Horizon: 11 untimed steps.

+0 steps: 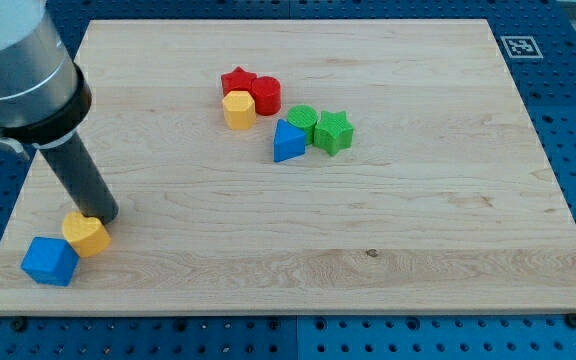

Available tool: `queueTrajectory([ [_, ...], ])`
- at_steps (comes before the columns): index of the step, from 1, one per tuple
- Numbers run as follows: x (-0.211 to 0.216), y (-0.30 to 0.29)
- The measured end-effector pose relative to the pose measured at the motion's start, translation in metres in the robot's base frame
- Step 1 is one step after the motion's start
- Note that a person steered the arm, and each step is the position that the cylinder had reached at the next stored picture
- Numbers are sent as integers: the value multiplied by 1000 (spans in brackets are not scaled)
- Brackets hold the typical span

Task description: Move green star into green circle

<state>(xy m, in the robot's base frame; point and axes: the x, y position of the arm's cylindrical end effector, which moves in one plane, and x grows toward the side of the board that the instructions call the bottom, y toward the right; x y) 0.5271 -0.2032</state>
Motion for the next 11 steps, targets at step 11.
queueTrajectory([
  [11, -97, 261],
])
